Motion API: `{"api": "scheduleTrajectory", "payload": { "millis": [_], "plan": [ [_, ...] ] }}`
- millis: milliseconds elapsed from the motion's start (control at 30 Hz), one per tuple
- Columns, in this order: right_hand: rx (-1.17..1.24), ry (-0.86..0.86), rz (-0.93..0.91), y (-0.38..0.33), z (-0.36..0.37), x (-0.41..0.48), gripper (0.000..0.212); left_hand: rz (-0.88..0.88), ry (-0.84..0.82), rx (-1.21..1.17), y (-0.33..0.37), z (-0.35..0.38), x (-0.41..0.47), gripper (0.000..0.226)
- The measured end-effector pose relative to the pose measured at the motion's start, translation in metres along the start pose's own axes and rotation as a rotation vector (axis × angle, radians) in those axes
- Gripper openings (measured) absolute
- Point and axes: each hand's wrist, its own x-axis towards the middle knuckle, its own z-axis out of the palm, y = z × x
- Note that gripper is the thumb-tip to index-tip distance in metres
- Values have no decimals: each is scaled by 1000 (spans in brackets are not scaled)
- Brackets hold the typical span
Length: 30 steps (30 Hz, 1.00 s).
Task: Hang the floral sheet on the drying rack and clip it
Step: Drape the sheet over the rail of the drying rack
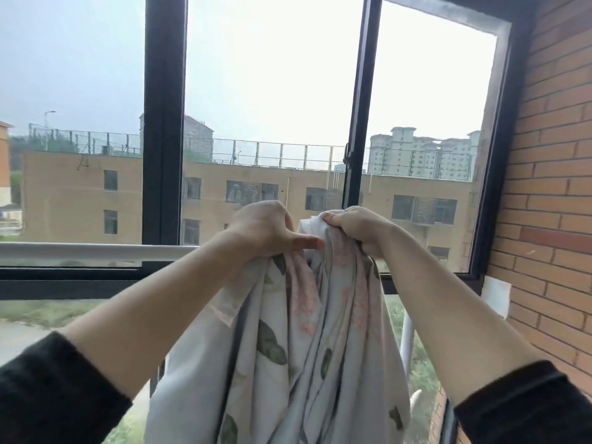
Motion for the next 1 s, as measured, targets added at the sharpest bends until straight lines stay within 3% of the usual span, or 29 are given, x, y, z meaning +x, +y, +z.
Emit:
{"api": "scheduleTrajectory", "payload": {
  "millis": [133,233,300,367,533,667,833,933,1000],
  "plan": [
    [-91,31,-69,7,-5,-5,29,-69,-50,45,8,5,8,69],
    [-441,115,-171,8,-6,-12,27,-100,-97,38,14,9,14,69],
    [-703,328,-215,9,-6,-16,32,-116,-113,28,14,9,17,70],
    [-793,563,-229,13,-11,-24,48,-124,-134,10,10,9,18,70],
    [-574,574,-323,33,-24,-54,48,-133,-136,-31,4,7,18,69],
    [-409,729,-473,67,-14,-94,40,-152,-146,-64,4,7,18,75],
    [-312,658,-377,104,26,-133,19,-161,-146,-81,10,6,15,81],
    [-270,654,-309,118,47,-143,26,-163,-153,-99,13,5,13,77],
    [-371,549,-168,126,60,-144,54,-157,-154,-96,13,3,10,75]
  ]
}}
